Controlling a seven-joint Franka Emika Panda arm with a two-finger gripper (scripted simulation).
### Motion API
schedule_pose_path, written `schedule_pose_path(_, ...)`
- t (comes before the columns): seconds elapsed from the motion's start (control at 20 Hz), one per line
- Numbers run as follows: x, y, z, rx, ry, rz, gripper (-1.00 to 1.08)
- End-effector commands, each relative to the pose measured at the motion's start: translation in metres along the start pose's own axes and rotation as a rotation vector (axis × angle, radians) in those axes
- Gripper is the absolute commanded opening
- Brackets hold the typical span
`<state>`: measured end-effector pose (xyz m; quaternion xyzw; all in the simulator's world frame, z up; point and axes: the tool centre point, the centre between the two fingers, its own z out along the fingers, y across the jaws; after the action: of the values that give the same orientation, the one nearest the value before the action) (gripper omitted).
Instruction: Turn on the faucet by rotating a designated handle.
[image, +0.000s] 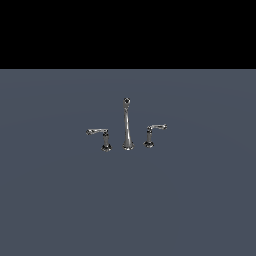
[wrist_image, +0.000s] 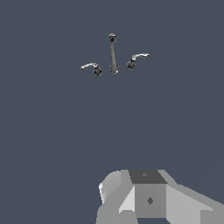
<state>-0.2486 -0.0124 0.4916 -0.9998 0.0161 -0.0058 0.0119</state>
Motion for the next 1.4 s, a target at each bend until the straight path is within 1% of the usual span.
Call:
schedule_pose_path(0.0,0.000,0.000,0.000,0.000,0.000,0.000,-1.00)
schedule_pose_path(0.3,0.001,-0.004,0.005,0.000,0.000,0.018,-1.00)
schedule_pose_path(0.65,0.008,-0.019,0.025,-0.002,0.000,0.086,-1.00)
schedule_pose_path(0.95,0.018,-0.040,0.054,-0.003,0.000,0.185,-1.00)
schedule_pose_path(1.35,0.041,-0.072,0.103,-0.005,0.001,0.348,-1.00)
